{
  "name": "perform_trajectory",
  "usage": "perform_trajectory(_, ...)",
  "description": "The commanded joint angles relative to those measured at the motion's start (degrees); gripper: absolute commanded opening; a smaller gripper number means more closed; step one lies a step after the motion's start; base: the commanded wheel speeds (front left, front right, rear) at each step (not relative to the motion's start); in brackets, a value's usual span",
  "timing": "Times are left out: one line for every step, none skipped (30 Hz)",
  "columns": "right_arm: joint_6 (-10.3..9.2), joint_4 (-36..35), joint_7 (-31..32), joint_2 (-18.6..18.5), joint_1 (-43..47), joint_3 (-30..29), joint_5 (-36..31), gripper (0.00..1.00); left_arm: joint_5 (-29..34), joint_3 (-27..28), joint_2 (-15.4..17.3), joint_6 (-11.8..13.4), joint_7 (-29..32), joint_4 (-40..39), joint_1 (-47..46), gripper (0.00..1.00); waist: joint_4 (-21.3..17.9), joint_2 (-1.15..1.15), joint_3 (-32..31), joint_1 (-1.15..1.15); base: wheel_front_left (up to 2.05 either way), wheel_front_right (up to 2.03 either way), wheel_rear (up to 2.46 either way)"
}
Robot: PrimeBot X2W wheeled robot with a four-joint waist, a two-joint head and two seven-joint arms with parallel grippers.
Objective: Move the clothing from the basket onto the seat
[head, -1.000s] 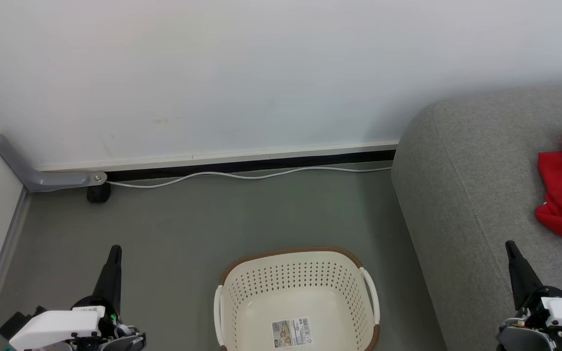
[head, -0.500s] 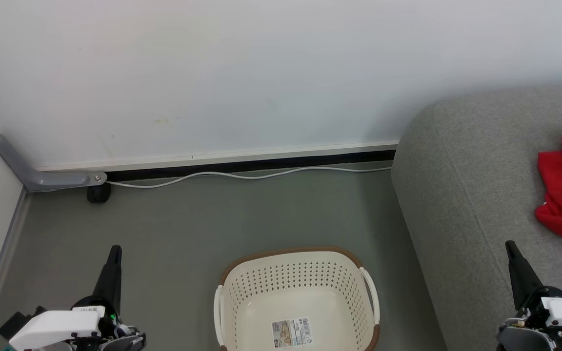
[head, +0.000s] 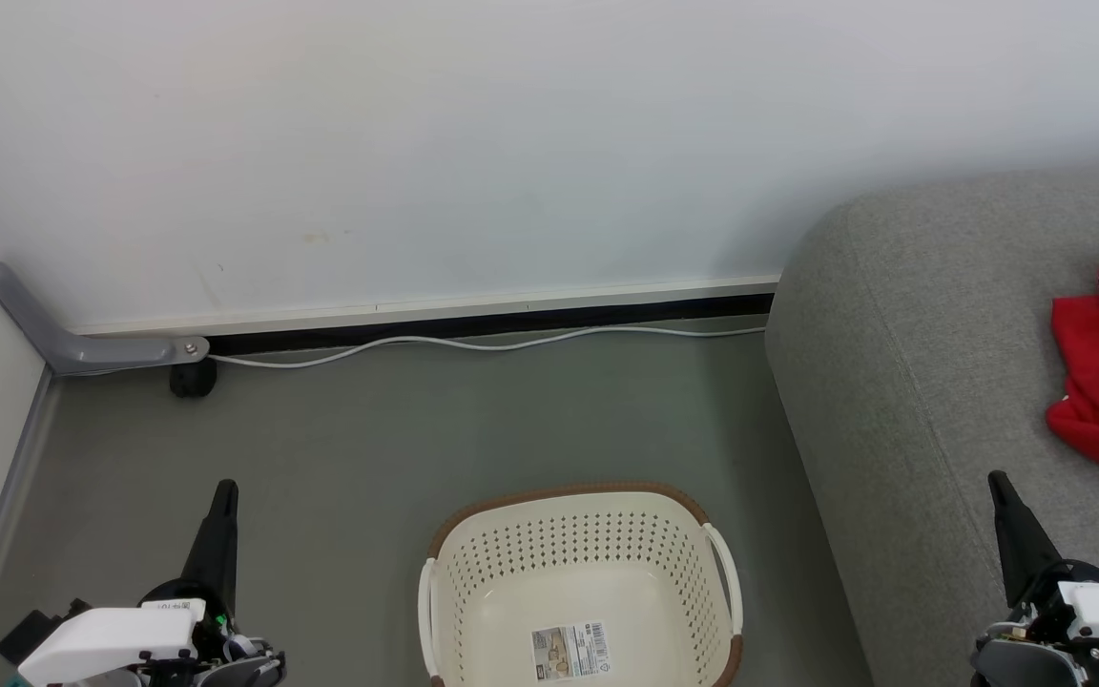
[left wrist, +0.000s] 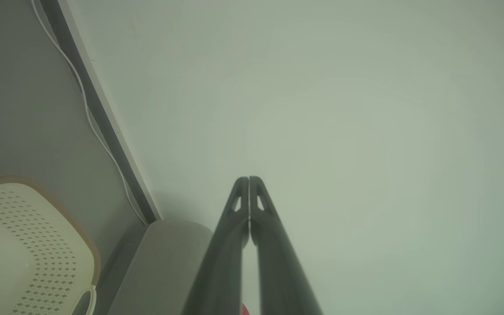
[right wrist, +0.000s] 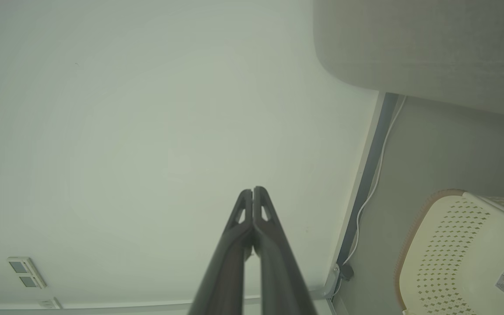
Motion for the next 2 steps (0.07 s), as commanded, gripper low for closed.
perform_trajectory(0.09, -1.8, 0.5, -0.6, -2.1, 1.0, 0.7, 0.00, -0.3, 1.9, 0.8, -0.5, 0.4, -1.6, -3.2, 0.00, 0.0, 0.00, 0.0, 0.00, 0.00, 0.00, 0.00)
perform_trajectory(0.09, -1.8, 0.5, -0.6, -2.1, 1.0, 0.7, 0.00, -0.3, 1.9, 0.8, -0.5, 0.4, -1.6, -3.2, 0.00, 0.0, 0.00, 0.0, 0.00, 0.00, 0.00, 0.00)
